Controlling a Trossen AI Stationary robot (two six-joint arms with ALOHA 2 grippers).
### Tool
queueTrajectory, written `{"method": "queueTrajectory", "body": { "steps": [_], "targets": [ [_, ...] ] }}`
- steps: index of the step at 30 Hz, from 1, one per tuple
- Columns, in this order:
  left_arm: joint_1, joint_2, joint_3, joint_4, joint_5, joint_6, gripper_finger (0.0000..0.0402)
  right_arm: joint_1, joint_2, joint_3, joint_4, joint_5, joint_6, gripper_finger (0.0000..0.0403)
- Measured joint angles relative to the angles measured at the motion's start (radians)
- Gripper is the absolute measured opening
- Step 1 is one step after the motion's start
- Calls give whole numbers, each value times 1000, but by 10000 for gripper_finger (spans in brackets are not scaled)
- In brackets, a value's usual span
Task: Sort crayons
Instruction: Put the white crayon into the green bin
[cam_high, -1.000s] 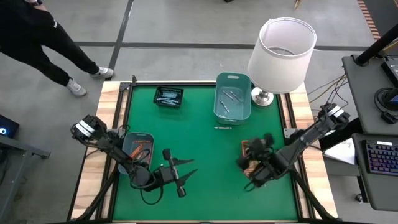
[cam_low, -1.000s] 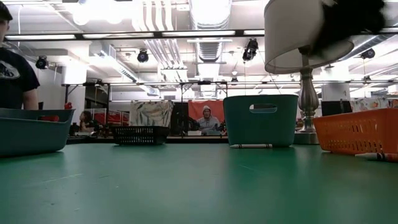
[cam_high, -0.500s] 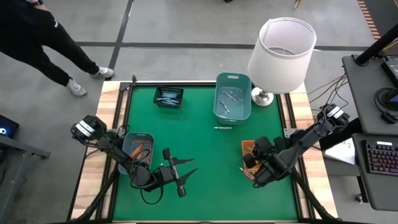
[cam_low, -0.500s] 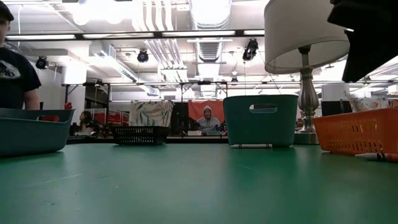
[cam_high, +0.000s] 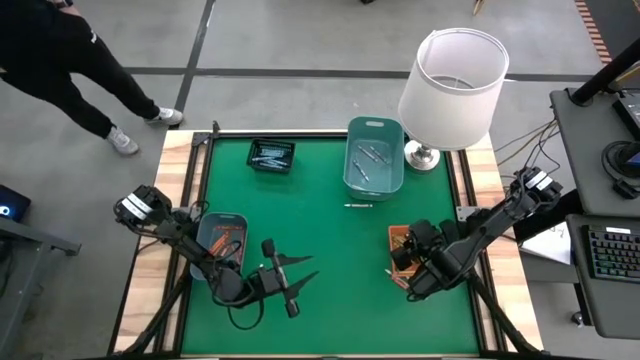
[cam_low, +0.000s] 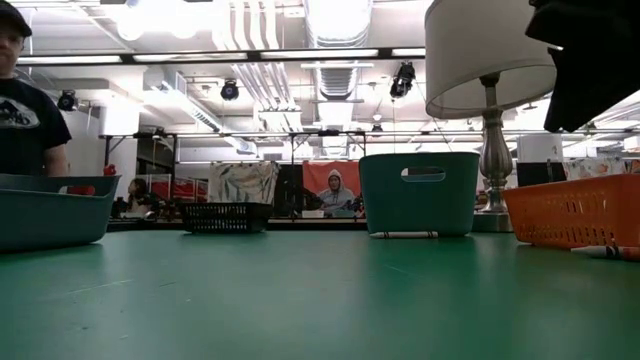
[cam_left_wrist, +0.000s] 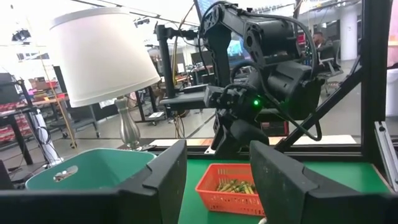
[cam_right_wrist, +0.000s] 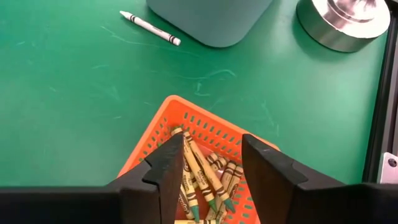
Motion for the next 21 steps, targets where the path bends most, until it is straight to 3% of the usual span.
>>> {"method": "queueTrajectory", "body": {
  "steps": [6,13,17,21],
  "targets": [
    [8,0,0,-35,29,-36,158,0,0,0,2,17,0,145],
    [52,0,0,-106,75,-92,158,0,0,0,15,118,-1,146],
    [81,1,0,-160,75,-98,158,1,1,-6,116,309,-98,141],
    [139,-1,0,-195,98,-122,158,-2,2,-45,416,559,-369,133]
  ]
}}
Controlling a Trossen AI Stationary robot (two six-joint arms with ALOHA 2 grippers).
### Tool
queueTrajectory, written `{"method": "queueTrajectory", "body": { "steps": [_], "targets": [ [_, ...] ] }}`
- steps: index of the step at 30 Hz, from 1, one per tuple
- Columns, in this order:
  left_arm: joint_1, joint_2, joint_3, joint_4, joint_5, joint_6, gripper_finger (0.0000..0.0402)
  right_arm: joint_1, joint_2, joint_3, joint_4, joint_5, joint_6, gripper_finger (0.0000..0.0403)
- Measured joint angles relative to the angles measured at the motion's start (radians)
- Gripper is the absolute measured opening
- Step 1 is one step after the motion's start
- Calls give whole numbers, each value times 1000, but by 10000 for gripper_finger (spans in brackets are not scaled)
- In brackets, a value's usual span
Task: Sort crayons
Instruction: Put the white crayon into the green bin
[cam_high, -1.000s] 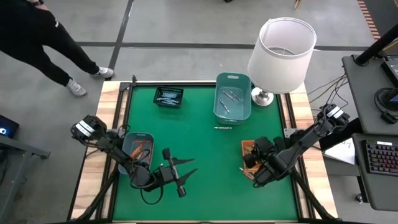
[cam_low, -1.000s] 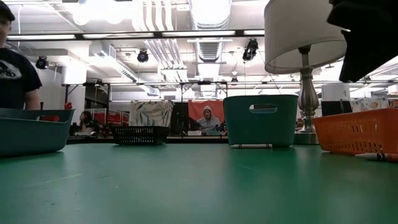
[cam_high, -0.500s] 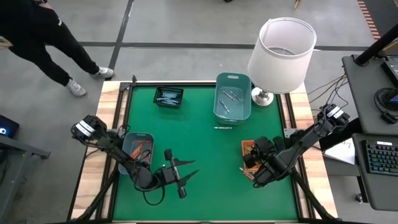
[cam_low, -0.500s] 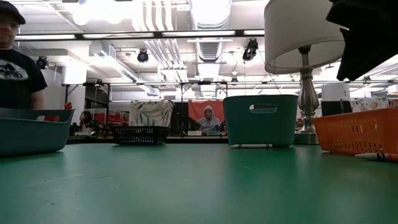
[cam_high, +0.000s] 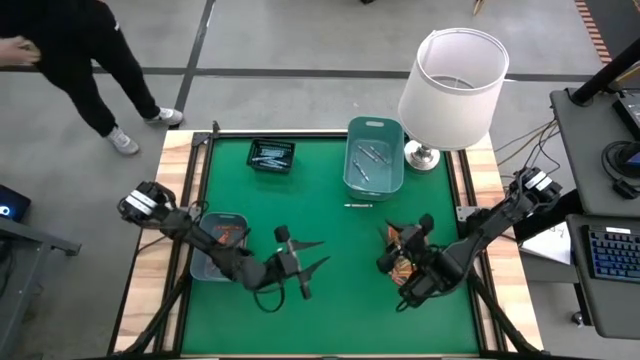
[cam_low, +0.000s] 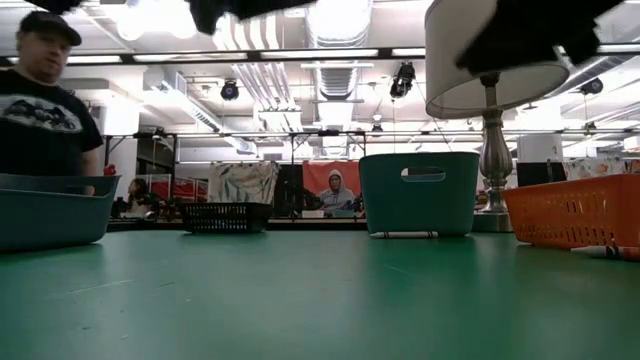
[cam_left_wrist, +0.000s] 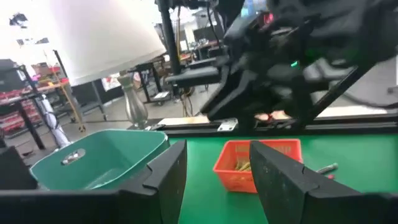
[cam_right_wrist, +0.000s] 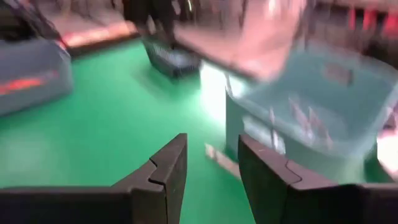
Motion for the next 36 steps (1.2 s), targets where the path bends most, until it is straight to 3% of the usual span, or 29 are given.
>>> {"method": "queueTrajectory", "body": {
  "steps": [2,5,11,16,21,25,36],
  "targets": [
    [41,-3,0,-45,64,-30,156,-16,-2,-2,110,86,-173,129],
    [109,-4,0,-120,196,-55,152,-47,-32,17,149,91,-357,121],
    [260,-4,0,-254,348,-98,149,-95,-121,47,149,88,-539,103],
    [389,27,0,-264,547,-83,149,-151,-208,45,148,88,-662,91],
    [493,88,-9,-255,667,-81,149,-215,-237,43,148,85,-761,82],
    [548,143,-9,-196,738,-83,156,-283,-236,43,149,34,-791,79],
    [620,310,-8,-47,764,-55,210,-447,-228,38,152,-64,-820,77]
  ]
}}
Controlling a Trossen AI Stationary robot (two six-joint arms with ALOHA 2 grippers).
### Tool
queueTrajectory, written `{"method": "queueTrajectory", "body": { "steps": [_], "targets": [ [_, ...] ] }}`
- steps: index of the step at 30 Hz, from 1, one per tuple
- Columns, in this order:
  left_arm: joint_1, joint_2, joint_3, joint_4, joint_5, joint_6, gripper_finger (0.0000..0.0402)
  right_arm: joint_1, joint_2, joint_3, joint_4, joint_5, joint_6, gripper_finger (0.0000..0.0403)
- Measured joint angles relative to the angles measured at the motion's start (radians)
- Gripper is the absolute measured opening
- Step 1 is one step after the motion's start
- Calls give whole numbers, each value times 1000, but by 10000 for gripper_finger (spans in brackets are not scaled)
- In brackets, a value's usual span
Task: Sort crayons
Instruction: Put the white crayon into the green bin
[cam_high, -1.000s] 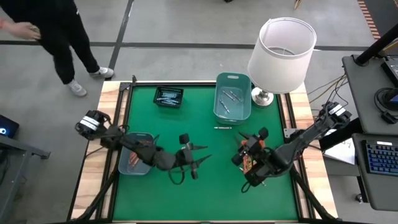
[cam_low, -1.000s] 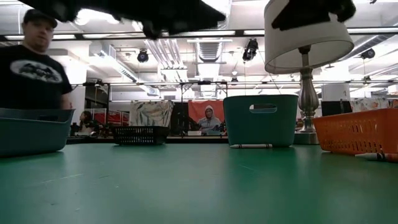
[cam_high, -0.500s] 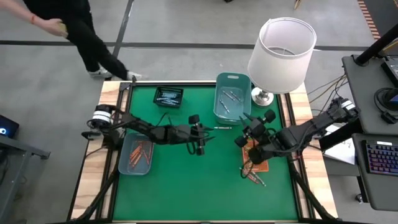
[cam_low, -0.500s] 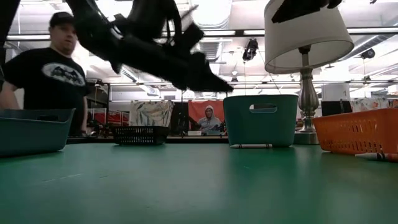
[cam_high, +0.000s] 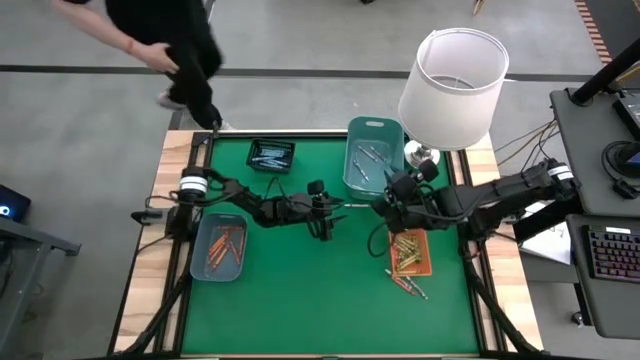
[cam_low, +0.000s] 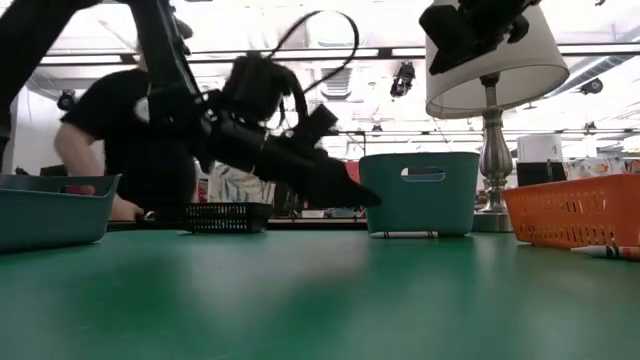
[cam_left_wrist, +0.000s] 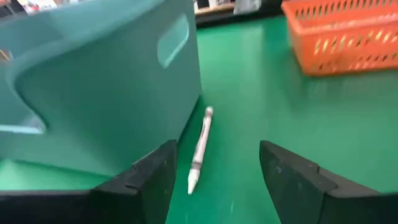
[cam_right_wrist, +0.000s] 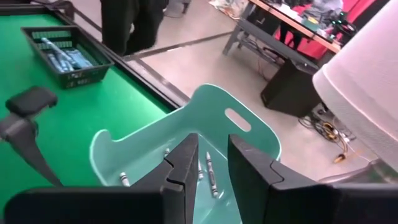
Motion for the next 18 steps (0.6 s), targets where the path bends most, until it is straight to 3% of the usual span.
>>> {"method": "queueTrajectory", "body": {
  "steps": [7,18],
  "targets": [
    [57,112,54,37,73,-38,212,-46,0,0,5,-6,3,70],
    [106,153,90,38,174,-81,212,-57,0,-1,8,-57,32,68]
  ]
}}
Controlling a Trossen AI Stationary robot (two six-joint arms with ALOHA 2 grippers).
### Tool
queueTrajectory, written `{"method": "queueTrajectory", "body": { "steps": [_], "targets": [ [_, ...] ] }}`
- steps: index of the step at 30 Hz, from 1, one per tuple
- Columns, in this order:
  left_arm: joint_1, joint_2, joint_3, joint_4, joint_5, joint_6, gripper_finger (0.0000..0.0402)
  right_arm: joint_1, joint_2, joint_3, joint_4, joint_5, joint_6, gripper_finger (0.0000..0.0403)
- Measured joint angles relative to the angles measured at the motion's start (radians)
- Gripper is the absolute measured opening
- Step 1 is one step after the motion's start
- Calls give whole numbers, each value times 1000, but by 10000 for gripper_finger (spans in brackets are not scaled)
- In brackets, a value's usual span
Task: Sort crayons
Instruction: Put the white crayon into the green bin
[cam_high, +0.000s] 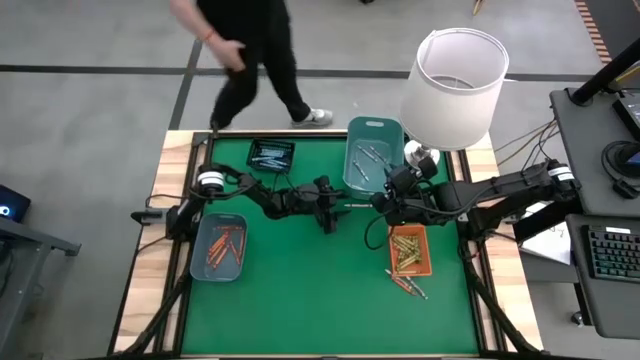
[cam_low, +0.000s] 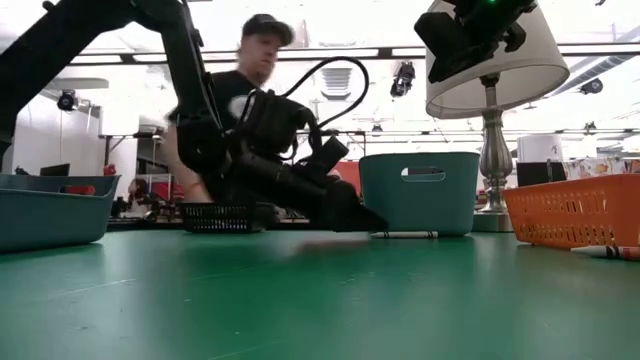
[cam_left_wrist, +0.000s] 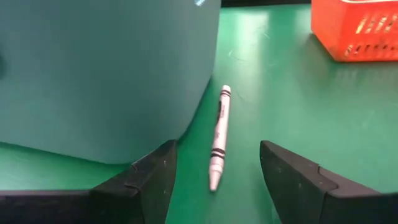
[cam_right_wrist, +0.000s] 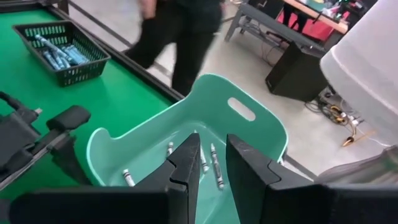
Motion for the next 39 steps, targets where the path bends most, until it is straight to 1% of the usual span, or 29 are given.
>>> {"method": "queueTrajectory", "body": {
  "steps": [7,11,15,18,22,26,30,31,39],
  "targets": [
    [0,26,1,0,27,-16,212,0,0,0,0,-28,15,68],
    [0,48,28,-8,31,-25,211,0,0,0,4,-29,18,68],
    [0,64,51,-12,31,-27,199,0,0,0,9,-33,25,68],
    [0,67,52,-13,32,-27,179,0,0,0,11,-54,24,68],
    [-1,67,52,-16,36,-27,137,0,0,0,11,-55,24,68],
    [-3,68,51,-19,42,-26,80,0,0,0,10,-58,15,68],
    [-7,68,51,-21,49,-24,15,0,0,0,10,-99,-3,68],
    [-7,67,51,-22,53,-25,9,0,0,0,10,-109,-6,68],
    [-41,42,46,-34,36,-55,2,21,0,-1,10,-212,-15,68]
  ]
}}
